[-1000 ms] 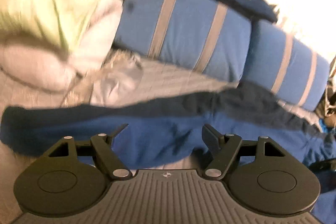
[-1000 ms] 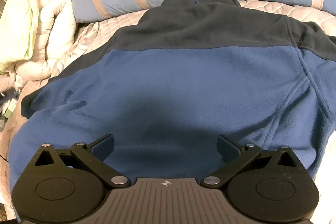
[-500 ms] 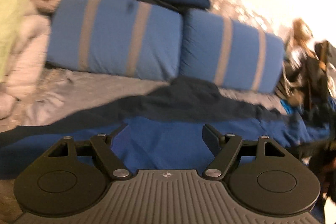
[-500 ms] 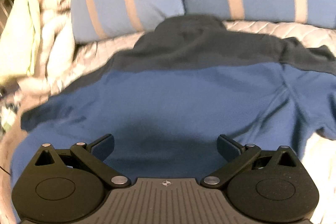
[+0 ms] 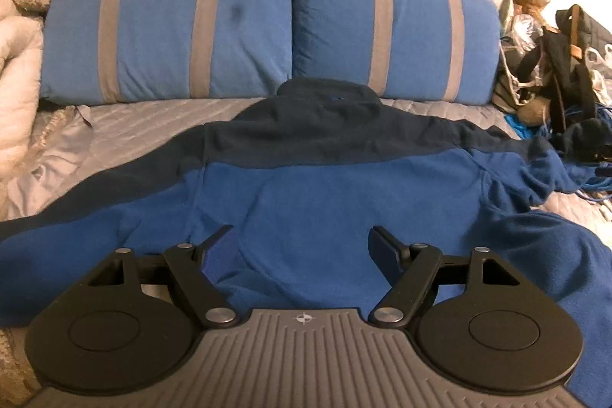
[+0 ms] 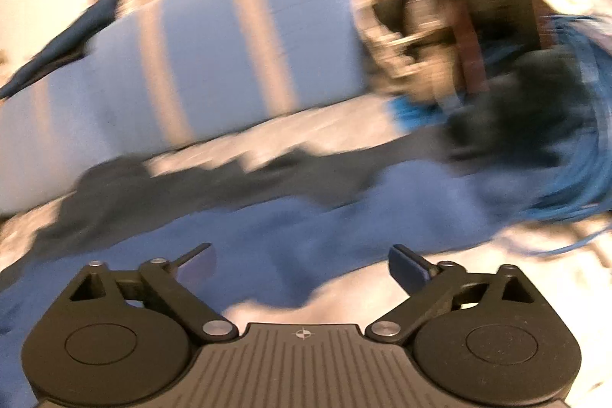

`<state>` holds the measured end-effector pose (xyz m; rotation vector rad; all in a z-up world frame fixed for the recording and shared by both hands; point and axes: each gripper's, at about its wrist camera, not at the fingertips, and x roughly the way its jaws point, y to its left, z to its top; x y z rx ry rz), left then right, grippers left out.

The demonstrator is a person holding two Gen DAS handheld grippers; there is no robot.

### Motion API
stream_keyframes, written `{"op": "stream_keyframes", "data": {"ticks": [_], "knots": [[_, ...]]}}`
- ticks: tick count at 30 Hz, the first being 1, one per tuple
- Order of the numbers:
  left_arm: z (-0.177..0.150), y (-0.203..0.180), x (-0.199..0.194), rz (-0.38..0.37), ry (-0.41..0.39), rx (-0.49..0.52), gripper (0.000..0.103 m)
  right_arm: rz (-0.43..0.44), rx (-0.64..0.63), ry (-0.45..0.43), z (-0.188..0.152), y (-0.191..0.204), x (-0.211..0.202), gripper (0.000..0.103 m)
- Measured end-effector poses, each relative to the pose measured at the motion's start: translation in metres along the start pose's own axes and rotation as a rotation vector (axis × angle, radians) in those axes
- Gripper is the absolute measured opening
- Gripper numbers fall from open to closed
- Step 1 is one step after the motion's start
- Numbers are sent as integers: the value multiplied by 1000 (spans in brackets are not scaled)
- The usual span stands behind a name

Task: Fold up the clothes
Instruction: 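Reach the right gripper to the other navy sleeve cuff by the cables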

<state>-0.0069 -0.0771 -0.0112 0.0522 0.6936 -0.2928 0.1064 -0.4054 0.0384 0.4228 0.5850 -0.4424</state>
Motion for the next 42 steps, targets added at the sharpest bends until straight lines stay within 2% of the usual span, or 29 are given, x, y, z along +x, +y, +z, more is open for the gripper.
{"op": "stream_keyframes", "data": {"ticks": [5,8,11,13,17,19,21,22,26,28,32,37,42], "knots": [[0,-1,2,-9,-3,-2,75,-175,39,-119,18,-76,-2,86],[1,-3,4,-11,1,10,75,-262,-19,-192,25,-105,-3,85],[1,-5,5,-4,-2,17,75,-353,-70,-226,34,-124,2,79],[1,-7,5,5,-5,21,75,-392,-84,-239,39,-134,6,71],[2,-8,7,5,-1,22,75,-449,-88,-265,45,-148,11,66],[2,-8,7,4,2,20,75,-483,-82,-270,47,-153,14,56],[2,-7,8,2,3,18,75,-507,-74,-270,49,-158,18,51],[2,-6,8,2,3,17,75,-511,-72,-269,50,-161,20,48],[2,-6,8,-2,6,15,75,-505,-84,-272,54,-163,24,45],[2,-5,8,-5,8,13,75,-493,-90,-266,59,-163,28,33],[3,-5,9,-6,10,9,75,-499,-113,-275,67,-151,31,24],[3,-5,9,-11,13,5,75,-432,-187,-286,67,-109,27,19],[3,-6,9,-6,14,7,75,-304,-256,-290,59,-53,29,17]]}}
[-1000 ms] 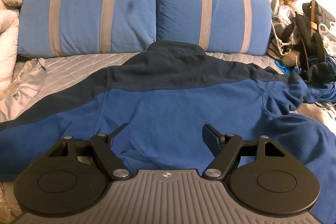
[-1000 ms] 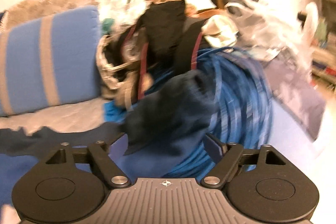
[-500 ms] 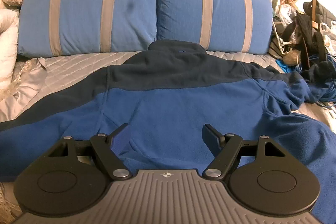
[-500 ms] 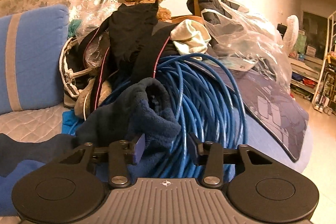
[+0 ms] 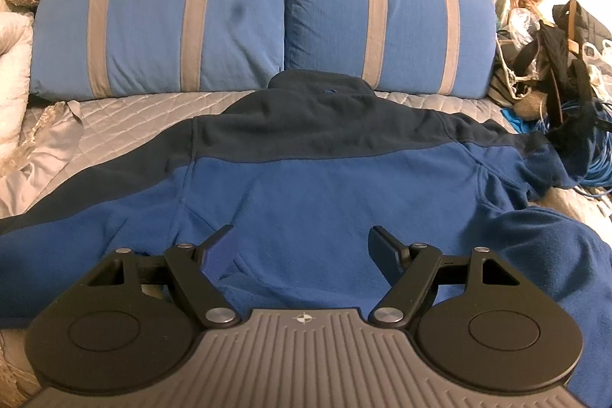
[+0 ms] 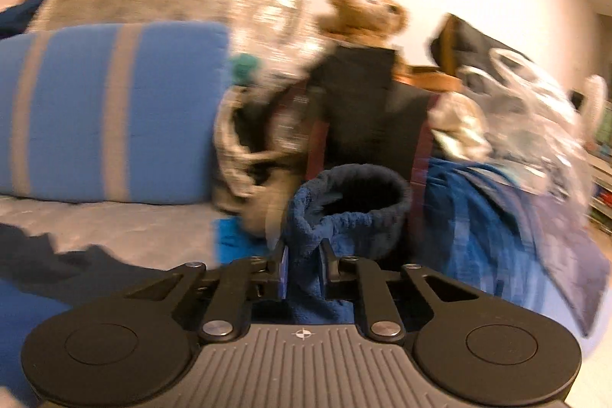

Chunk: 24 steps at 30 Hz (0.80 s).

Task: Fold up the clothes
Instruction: 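Reach the right gripper to the other navy sleeve cuff by the cables, then grasp the sleeve cuff with the right gripper and pull it across the jacket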

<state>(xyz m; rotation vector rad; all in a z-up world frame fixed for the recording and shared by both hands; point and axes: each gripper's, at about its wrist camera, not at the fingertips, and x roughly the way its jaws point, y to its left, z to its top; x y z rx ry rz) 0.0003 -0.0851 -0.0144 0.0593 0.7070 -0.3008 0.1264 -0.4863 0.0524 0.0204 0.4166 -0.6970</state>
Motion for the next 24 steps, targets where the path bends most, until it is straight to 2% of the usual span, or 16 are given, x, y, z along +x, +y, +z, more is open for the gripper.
{"op": "stream_keyframes", "data": {"ticks": [5,8,9,12,13,17,24], "knots": [[0,-1,0,5,-1,1,75,169,-1,10,-3,59,-11,17],[-1,-1,-1,6,-2,0,75,273,-71,36,-14,96,-18,19],[-1,-1,-1,6,-2,-1,75,310,-108,49,-19,107,-22,26],[-1,1,-1,0,-4,-6,75,408,-239,82,-37,136,-33,63],[-1,1,-1,-3,-5,-8,75,418,-295,86,-42,141,-35,67],[-2,4,-2,-13,-9,-17,75,400,-511,114,-61,154,-38,68],[-2,6,-2,-23,-13,-31,75,338,-672,111,-57,144,-25,66]]}}
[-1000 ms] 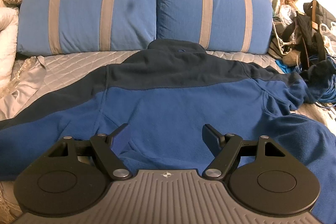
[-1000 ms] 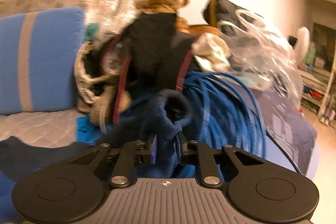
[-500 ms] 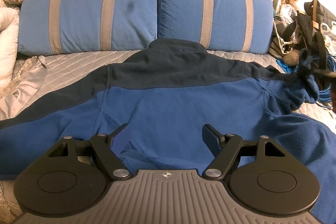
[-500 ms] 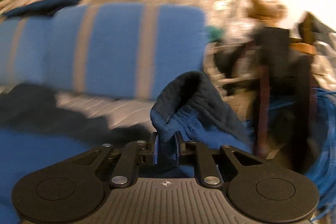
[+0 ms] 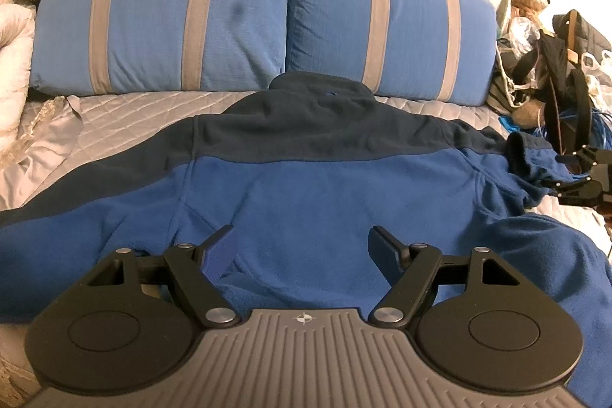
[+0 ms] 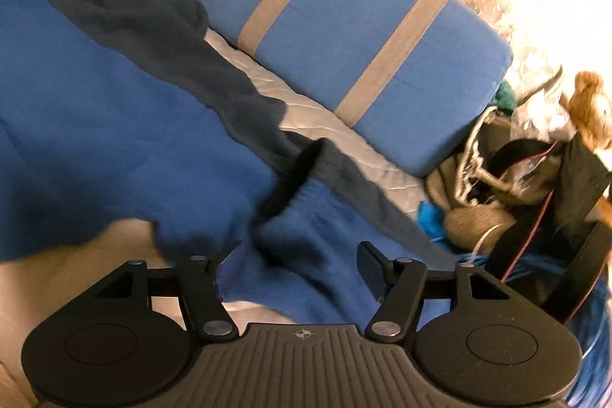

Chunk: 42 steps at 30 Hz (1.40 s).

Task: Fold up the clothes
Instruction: 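Grasp the sleeve cuff with the right gripper and pull it across the jacket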

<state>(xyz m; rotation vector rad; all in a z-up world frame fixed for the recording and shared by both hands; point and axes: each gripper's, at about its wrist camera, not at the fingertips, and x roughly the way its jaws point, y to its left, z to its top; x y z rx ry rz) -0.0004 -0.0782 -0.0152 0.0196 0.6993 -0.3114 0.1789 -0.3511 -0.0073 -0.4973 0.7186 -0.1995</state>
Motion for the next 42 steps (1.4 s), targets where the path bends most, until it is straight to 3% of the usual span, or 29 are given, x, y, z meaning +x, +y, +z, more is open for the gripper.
{"op": "stream_keyframes", "data": {"ticks": [7,11,13,16,18,22,25,31,39,42], "knots": [[0,1,0,-4,-2,-9,75,59,-44,85,10,-11,25,44],[0,2,0,-7,-3,-15,75,103,-82,136,13,-8,38,38],[0,2,0,-9,-3,-16,75,111,-100,150,14,-5,41,25],[0,3,-1,-11,-5,-19,75,82,-111,137,19,-1,38,12],[0,3,-1,-12,-7,-21,75,46,-75,89,25,-3,30,10],[0,4,-1,-15,-7,-23,75,-6,24,-29,46,-4,5,10],[0,4,-1,-16,-6,-24,75,38,-19,-76,54,21,-11,10],[0,5,-1,-13,-10,-28,75,100,-281,-38,40,83,-11,14],[-1,5,0,-17,-12,-34,75,90,-343,-60,42,84,-11,39],[-1,6,0,-17,-12,-39,75,91,-387,-58,47,88,-8,40]]}}
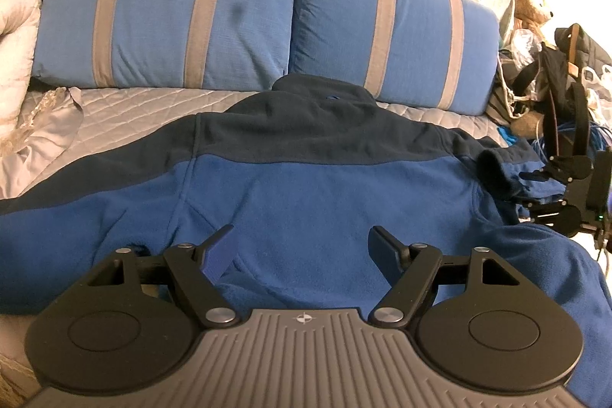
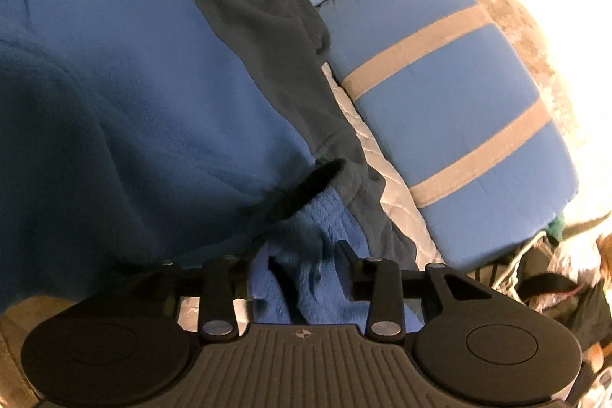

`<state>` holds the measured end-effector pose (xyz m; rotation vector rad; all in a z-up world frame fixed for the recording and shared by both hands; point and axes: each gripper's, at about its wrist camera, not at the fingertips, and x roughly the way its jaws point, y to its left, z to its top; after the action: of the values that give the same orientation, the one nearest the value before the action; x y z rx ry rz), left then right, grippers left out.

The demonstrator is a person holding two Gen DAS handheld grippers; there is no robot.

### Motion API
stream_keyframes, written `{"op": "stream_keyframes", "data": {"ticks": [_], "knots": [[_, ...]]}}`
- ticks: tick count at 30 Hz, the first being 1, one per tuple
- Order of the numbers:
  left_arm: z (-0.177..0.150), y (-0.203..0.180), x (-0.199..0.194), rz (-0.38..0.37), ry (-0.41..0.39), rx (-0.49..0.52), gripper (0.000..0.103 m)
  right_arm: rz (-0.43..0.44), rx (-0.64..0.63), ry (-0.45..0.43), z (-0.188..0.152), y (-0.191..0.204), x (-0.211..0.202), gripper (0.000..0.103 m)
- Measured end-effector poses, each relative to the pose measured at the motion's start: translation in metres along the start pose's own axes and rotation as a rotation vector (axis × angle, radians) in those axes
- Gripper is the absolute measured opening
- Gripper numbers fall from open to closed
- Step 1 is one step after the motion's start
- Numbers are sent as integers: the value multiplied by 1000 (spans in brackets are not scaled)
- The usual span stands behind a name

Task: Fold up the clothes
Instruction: 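Grasp the sleeve cuff with the right gripper and pull it across the jacket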

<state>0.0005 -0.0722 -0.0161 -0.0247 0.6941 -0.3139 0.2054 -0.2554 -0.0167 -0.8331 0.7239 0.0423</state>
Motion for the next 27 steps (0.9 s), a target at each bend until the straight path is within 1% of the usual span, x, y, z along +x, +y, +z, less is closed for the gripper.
{"op": "stream_keyframes", "data": {"ticks": [5,6,8,9,10,13,19,24,27], "knots": [[0,1,0,2,-1,-3,75,5,-111,39,2,3,14,40],[0,1,0,2,-2,-5,75,5,-139,49,2,5,16,39],[-1,1,-1,1,-3,-7,75,13,-170,64,2,5,19,31],[-1,1,-1,1,-2,-7,75,13,-171,68,2,3,20,21],[-1,1,-1,0,0,-8,75,11,-165,68,2,1,20,15],[0,2,0,2,2,-10,75,-6,-82,40,6,-10,17,14],[0,1,0,19,6,-10,75,-51,160,-15,20,-37,2,14],[0,1,1,16,19,-6,75,-25,346,-44,28,-57,-13,14],[2,4,4,-10,42,-13,75,-12,465,-79,27,-66,-21,14]]}}
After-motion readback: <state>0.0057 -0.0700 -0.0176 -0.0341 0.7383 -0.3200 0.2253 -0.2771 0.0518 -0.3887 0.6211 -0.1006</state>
